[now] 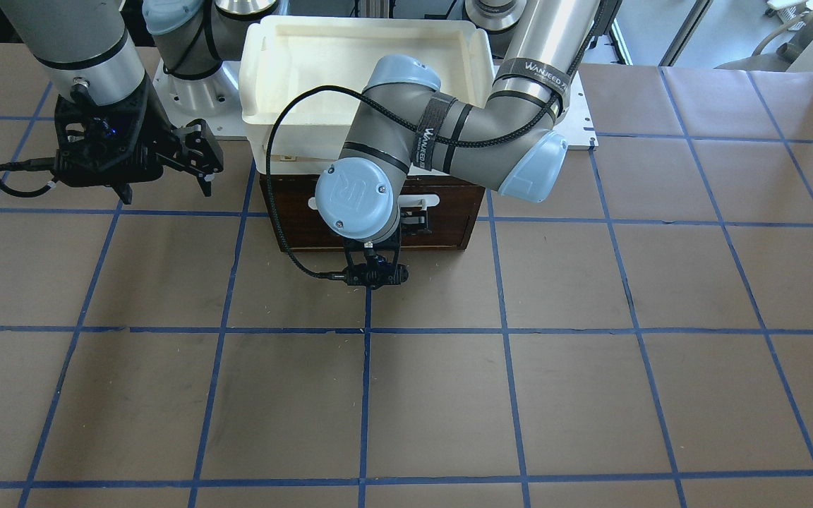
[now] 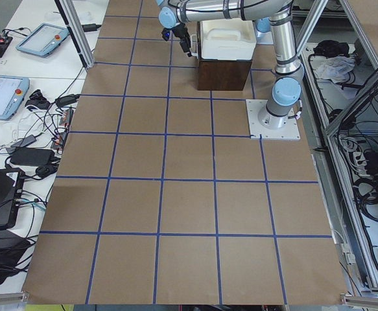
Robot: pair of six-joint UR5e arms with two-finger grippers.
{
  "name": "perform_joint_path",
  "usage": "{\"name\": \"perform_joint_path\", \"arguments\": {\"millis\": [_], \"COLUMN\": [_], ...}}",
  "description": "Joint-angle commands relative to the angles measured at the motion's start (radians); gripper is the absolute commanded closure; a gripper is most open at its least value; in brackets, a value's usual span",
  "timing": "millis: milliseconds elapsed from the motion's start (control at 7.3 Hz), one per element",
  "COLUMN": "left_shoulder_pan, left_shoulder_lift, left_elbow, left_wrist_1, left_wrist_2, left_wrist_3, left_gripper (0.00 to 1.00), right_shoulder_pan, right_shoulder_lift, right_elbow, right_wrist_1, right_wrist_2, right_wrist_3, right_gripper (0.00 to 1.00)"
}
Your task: Put scissors in drawer and close it
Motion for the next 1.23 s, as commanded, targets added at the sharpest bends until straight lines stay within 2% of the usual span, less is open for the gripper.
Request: {"name": "perform_joint_path", "arguments": {"millis": [0, 411, 685, 959, 1096], "left_shoulder_pan": [0.015, 0.084, 0.098, 0.093, 0.092], "left_shoulder_lift": [0.017, 0.074, 0.143, 0.191, 0.229], "left_elbow": [0.016, 0.117, 0.104, 0.090, 0.044], "left_wrist_1": [0.066, 0.075, 0.124, 0.166, 0.166], "left_wrist_2": [0.000, 0.026, 0.063, 0.063, 0.054], "left_wrist_3": [0.001, 0.044, 0.201, 0.205, 0.203], "left_gripper": [0.00, 0.00, 0.00, 0.00, 0.00], "right_shoulder_pan": [0.000, 0.000, 0.000, 0.000, 0.000], "right_shoulder_lift": [0.002, 0.002, 0.002, 0.002, 0.002], "right_elbow": [0.000, 0.000, 0.000, 0.000, 0.000], "right_wrist_1": [-0.001, -0.003, -0.003, -0.001, -0.001], "right_wrist_2": [0.000, 0.000, -0.002, -0.002, -0.002], "right_wrist_3": [-0.002, -0.002, -0.002, -0.003, -0.002], "right_gripper": [0.00, 0.00, 0.00, 0.00, 0.00]}}
